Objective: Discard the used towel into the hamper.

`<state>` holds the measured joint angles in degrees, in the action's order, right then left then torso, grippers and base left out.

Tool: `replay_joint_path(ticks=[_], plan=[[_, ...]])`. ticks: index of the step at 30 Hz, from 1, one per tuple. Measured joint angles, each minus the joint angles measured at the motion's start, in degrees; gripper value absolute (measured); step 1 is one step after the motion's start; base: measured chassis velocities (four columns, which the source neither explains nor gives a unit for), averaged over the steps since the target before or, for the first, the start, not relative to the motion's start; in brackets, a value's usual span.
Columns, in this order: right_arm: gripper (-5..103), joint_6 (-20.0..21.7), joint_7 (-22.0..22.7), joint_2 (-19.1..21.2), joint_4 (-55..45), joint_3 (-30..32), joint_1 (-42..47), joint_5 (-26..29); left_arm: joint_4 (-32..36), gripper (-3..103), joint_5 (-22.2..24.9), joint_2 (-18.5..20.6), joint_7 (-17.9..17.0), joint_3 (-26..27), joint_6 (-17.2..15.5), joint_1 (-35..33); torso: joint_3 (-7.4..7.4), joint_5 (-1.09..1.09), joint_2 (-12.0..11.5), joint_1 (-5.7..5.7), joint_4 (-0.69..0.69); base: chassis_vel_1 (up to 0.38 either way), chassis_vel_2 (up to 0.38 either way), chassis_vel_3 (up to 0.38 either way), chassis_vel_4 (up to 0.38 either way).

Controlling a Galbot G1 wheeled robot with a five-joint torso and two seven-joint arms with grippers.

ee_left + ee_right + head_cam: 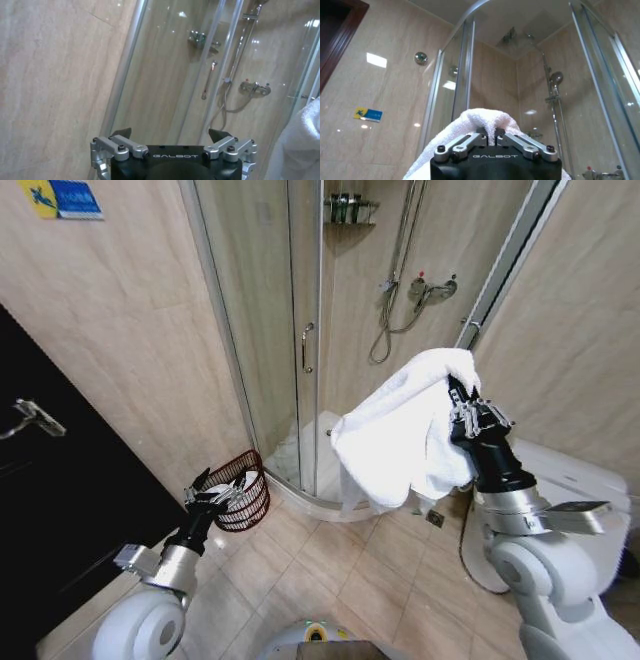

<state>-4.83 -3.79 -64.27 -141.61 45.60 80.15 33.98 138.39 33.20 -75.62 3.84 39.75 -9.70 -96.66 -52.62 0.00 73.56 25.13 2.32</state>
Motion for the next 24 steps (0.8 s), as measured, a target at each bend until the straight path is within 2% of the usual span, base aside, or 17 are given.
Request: replay_joint_path(ticks=[11, 24], plan=[[6, -0.15, -0.13, 0.0, -0.01, 0.17, 0.2, 0.12, 0.0, 100, 0.0, 0.0, 0.0, 0.0, 0.0, 0.0, 0.15, 0.0, -0.27, -0.14, 0.0, 0.045, 0.051, 0.05, 0.048], [6, -0.2, -0.26, 0.2, -0.01, -0.04, 0.02, 0.15, 0.0, 100, 0.0, 0.0, 0.0, 0.0, 0.0, 0.0, 0.26, -0.01, -0.48, -0.24, 0.01, 0.116, 0.11, 0.106, 0.101]])
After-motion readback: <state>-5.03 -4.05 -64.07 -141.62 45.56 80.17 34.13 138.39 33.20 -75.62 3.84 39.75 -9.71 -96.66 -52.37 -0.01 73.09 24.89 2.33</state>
